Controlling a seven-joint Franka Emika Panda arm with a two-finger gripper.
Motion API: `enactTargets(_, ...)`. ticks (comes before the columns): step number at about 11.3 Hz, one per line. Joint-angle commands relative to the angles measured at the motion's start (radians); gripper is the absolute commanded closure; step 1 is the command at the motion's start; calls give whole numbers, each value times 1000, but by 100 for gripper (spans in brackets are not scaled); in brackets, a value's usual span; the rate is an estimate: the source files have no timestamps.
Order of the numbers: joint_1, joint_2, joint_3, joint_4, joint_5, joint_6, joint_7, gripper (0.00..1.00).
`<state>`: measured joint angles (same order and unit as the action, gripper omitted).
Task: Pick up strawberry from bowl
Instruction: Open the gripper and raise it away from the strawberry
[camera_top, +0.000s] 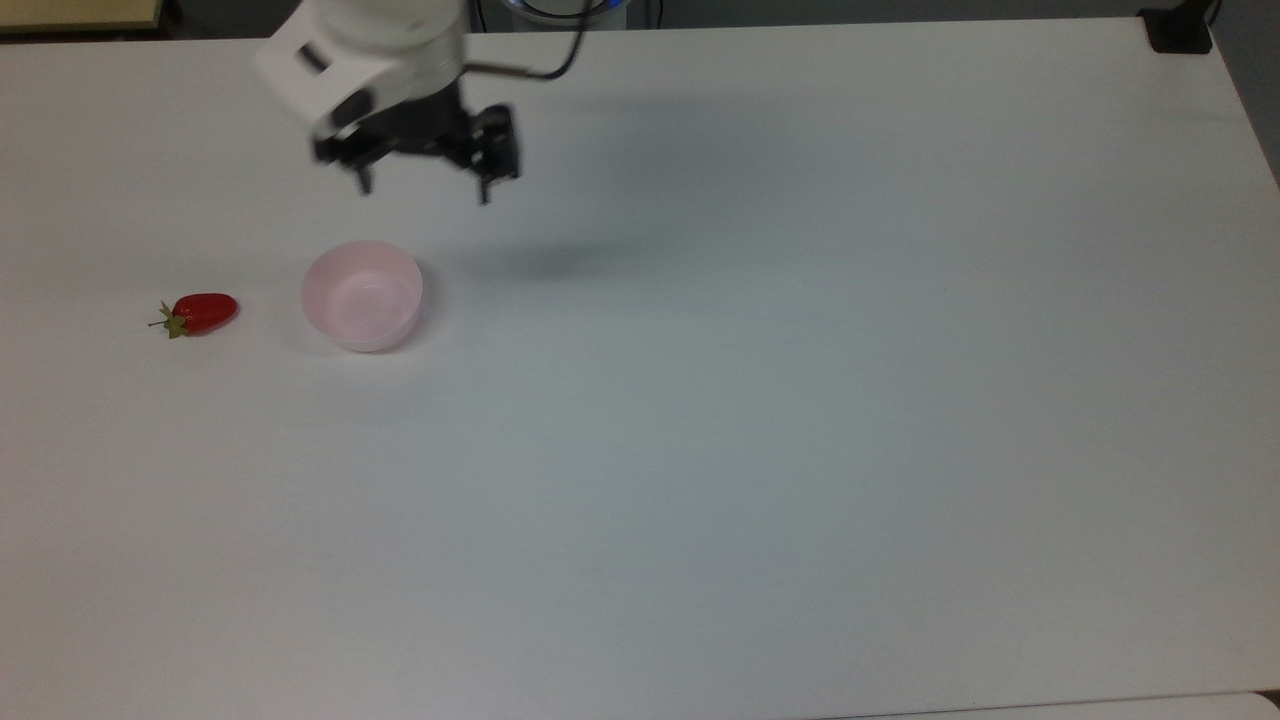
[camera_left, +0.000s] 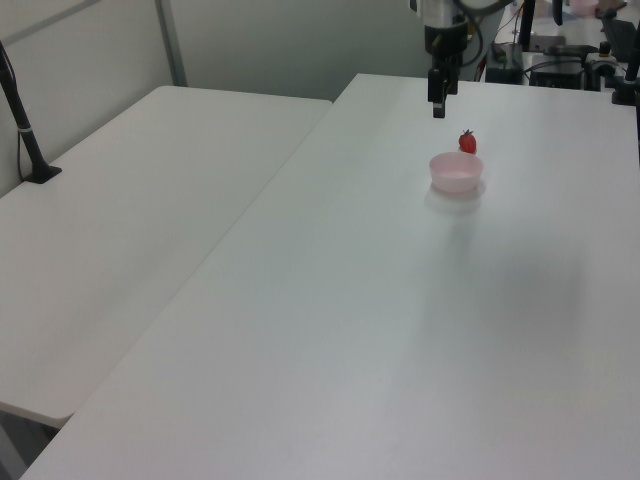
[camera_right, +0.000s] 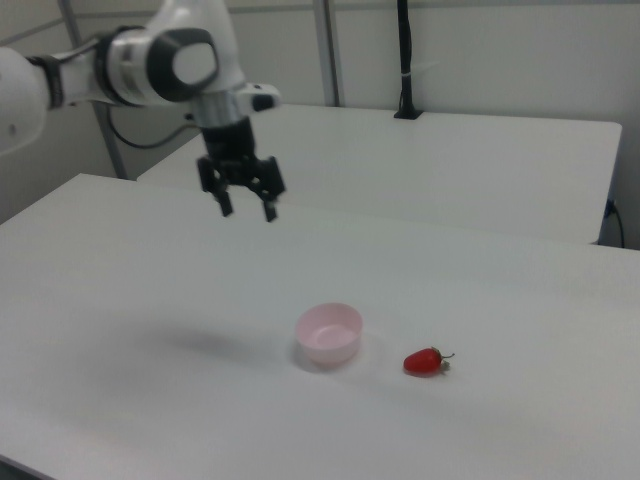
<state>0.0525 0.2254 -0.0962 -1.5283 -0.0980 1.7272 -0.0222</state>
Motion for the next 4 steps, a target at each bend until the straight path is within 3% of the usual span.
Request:
enactTargets(1,94,-130,-17,-50,-5,-118,157,0)
enactTargets(4,93,-170,-17,-70,-5,-150,154,0)
